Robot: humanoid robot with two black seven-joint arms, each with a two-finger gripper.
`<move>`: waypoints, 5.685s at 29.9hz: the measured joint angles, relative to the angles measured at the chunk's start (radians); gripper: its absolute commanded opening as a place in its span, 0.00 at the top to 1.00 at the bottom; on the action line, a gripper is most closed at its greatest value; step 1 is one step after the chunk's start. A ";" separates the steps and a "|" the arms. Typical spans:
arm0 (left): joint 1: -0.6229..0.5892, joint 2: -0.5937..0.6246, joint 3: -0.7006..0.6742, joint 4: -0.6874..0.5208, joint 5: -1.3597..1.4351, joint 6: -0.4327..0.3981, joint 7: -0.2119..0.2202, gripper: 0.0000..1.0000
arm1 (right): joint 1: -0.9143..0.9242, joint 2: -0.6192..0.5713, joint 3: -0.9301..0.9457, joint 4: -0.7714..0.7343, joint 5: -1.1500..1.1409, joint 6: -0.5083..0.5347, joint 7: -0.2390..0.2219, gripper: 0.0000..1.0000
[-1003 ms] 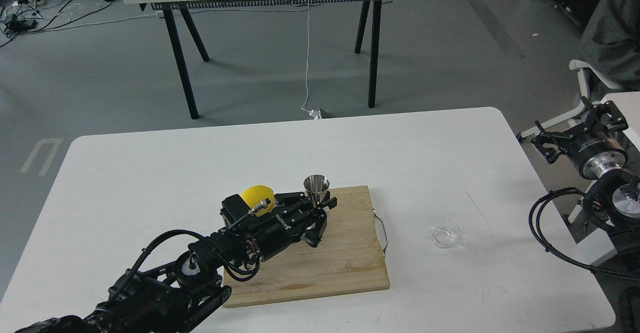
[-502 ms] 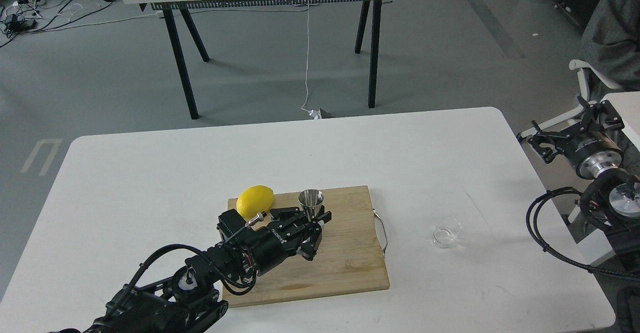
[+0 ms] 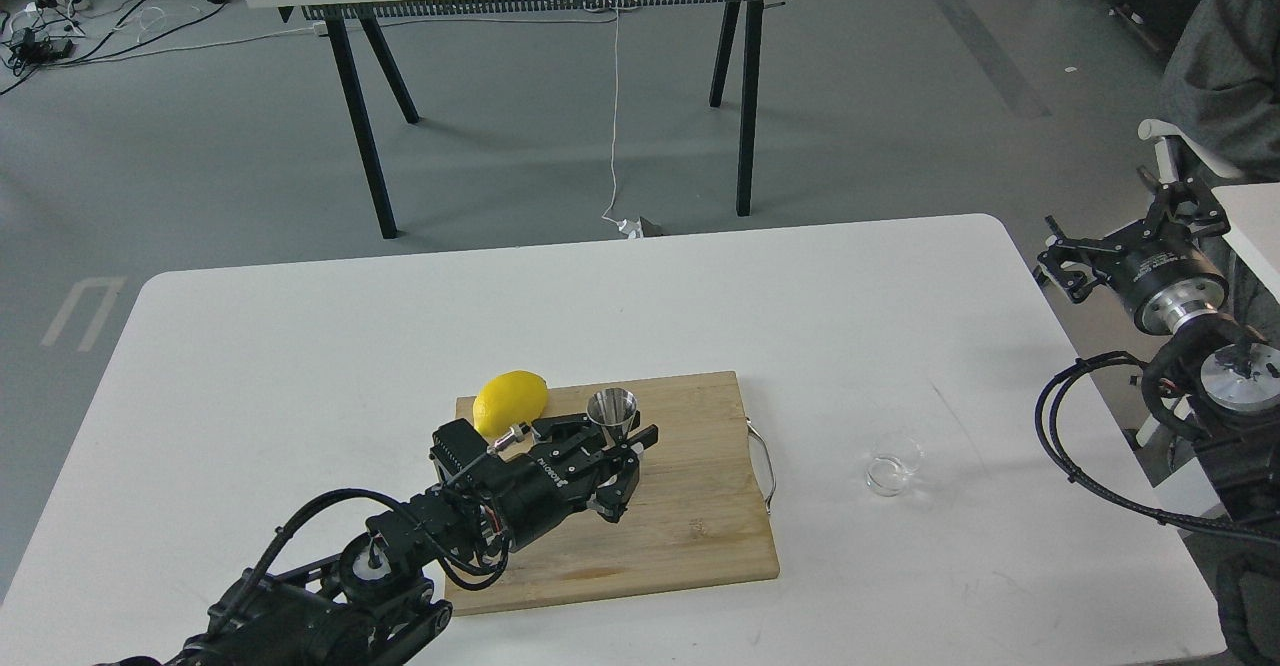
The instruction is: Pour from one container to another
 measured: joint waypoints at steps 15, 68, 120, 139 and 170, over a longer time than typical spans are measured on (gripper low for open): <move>0.016 0.000 0.017 -0.004 0.002 0.000 0.000 0.01 | 0.002 0.000 0.002 0.000 0.000 0.000 0.000 0.01; 0.088 0.018 -0.014 -0.015 -0.002 0.000 0.000 0.01 | -0.004 0.017 0.002 0.000 0.002 0.000 0.002 0.01; -0.001 0.604 -0.455 -0.368 -1.043 -0.905 0.000 0.02 | 0.014 0.021 -0.046 0.032 -0.013 0.000 -0.098 0.01; -0.099 0.626 -0.461 0.107 -1.550 -0.978 0.000 0.01 | 0.074 0.125 0.073 0.064 0.256 0.000 -0.104 0.01; -0.086 0.471 -0.378 0.156 -1.541 -0.977 0.000 0.01 | -0.172 -0.240 -0.071 0.807 0.477 -0.808 -0.285 0.01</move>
